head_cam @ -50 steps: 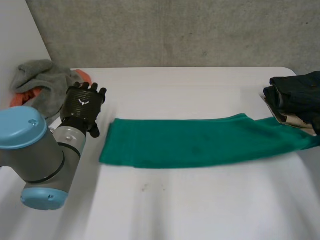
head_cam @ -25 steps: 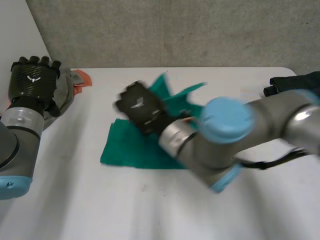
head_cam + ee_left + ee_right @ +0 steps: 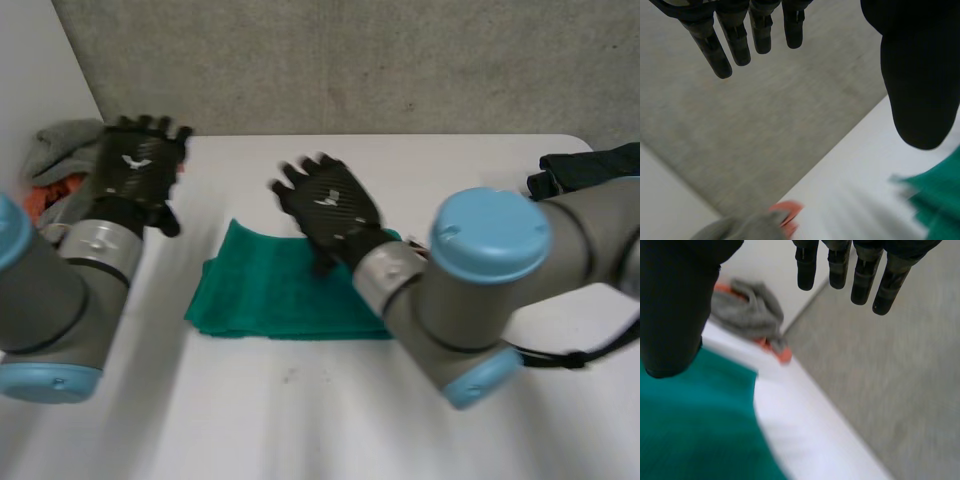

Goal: Fold the laundry.

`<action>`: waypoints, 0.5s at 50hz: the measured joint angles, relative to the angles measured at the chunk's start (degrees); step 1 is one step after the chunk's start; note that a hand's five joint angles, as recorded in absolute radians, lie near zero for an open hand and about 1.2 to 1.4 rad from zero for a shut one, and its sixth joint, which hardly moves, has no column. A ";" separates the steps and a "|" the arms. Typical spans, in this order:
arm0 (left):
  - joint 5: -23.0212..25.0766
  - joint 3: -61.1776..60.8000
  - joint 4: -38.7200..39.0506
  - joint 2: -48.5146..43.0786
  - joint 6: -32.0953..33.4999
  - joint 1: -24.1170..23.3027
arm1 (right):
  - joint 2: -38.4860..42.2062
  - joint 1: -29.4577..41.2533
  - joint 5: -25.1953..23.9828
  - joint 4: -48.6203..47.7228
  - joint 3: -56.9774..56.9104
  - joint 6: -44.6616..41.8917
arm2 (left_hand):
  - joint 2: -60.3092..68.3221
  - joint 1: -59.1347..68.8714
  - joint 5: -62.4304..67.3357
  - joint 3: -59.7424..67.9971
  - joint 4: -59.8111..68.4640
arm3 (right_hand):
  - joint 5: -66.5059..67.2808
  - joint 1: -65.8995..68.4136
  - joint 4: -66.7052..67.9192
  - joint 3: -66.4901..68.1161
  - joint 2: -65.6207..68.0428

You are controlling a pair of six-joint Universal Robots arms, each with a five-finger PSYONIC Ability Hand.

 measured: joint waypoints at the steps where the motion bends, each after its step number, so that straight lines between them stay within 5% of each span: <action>1: 0.46 0.78 -0.01 -1.31 -0.40 -1.50 | -1.21 -1.90 0.16 2.35 2.11 1.08 | 0.00 0.00 0.01 0.00 0.00 | 0.00 0.00 0.00 0.00 0.00; 11: 1.49 10.78 -0.40 -18.16 -0.97 -10.18 | 0.77 -11.28 0.59 9.86 11.45 2.15 | 0.16 0.19 0.18 0.11 0.24 | 5.33 5.35 5.42 6.58 6.17; 15: -0.63 14.39 -1.73 -22.59 -0.77 -10.29 | 3.18 -11.73 0.50 8.16 11.59 2.05 | 0.44 0.19 0.19 0.11 0.24 | 14.34 15.24 15.34 16.61 15.59; 16: -1.65 15.09 -2.34 -23.33 -0.71 -10.10 | 3.93 -11.69 0.46 7.36 11.57 2.07 | 0.57 0.19 0.19 0.11 0.25 | 26.94 26.79 28.11 29.38 29.91; 18: -1.65 15.09 -2.34 -23.33 -0.71 -10.10 | 3.93 -11.69 0.46 7.36 11.57 2.07 | 0.57 0.19 0.19 0.11 0.25 | 26.94 26.79 28.11 29.38 29.91; 20: -3.57 15.49 -3.43 -23.75 -0.63 -9.79 | 4.94 -11.70 0.50 6.03 11.52 2.19 | 0.58 0.19 0.18 0.11 0.24 | 48.07 42.17 49.63 50.62 50.63; 25: -4.63 14.19 -3.97 -22.03 -0.64 -9.69 | 4.62 -13.64 0.61 5.15 13.50 2.32 | 0.57 0.19 0.18 0.11 0.25 | 52.25 44.75 54.58 55.25 53.27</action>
